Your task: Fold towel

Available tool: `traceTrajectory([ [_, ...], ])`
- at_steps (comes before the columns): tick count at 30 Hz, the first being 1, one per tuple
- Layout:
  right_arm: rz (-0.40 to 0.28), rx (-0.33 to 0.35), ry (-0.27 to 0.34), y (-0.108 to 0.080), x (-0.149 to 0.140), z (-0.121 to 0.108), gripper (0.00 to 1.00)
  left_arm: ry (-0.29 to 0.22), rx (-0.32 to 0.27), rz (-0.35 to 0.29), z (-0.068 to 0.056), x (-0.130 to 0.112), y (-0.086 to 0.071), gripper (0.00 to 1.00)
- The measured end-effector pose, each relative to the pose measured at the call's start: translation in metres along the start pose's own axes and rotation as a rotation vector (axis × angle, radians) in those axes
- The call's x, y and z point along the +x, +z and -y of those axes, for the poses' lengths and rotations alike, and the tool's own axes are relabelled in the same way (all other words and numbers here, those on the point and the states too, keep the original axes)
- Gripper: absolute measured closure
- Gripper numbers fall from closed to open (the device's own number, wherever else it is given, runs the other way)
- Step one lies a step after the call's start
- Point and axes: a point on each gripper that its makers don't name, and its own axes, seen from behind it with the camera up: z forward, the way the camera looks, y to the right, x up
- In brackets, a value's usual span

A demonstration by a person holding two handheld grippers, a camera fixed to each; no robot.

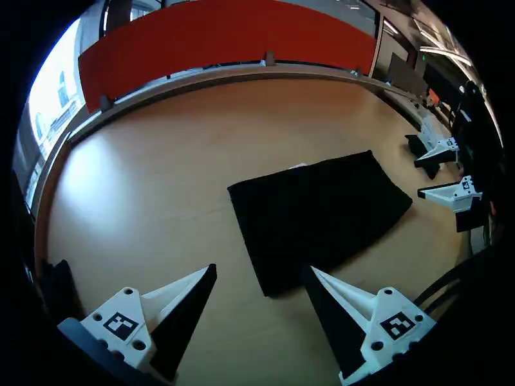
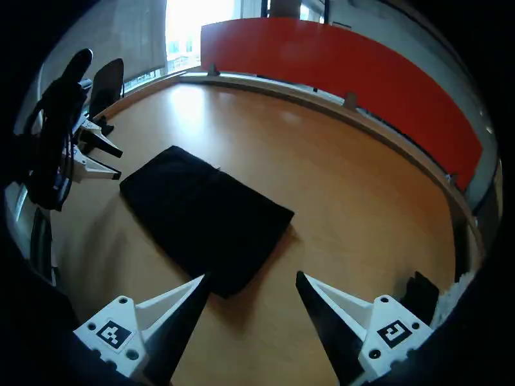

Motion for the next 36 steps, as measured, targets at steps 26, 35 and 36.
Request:
traceTrajectory([
  [26,0.008,0.089,-0.094,0.011,-0.002,0.009,0.0,-0.095,0.103,-0.055,0.019,-0.026,-0.03,0.02],
  [35,0.03,0.12,-0.131,0.015,-0.008,0.013,0.0,-0.141,0.138,-0.09,0.024,-0.034,-0.04,0.02],
  [36,0.033,0.123,-0.134,0.015,-0.009,0.014,0.0,-0.147,0.14,-0.094,0.023,-0.035,-0.041,0.03],
])
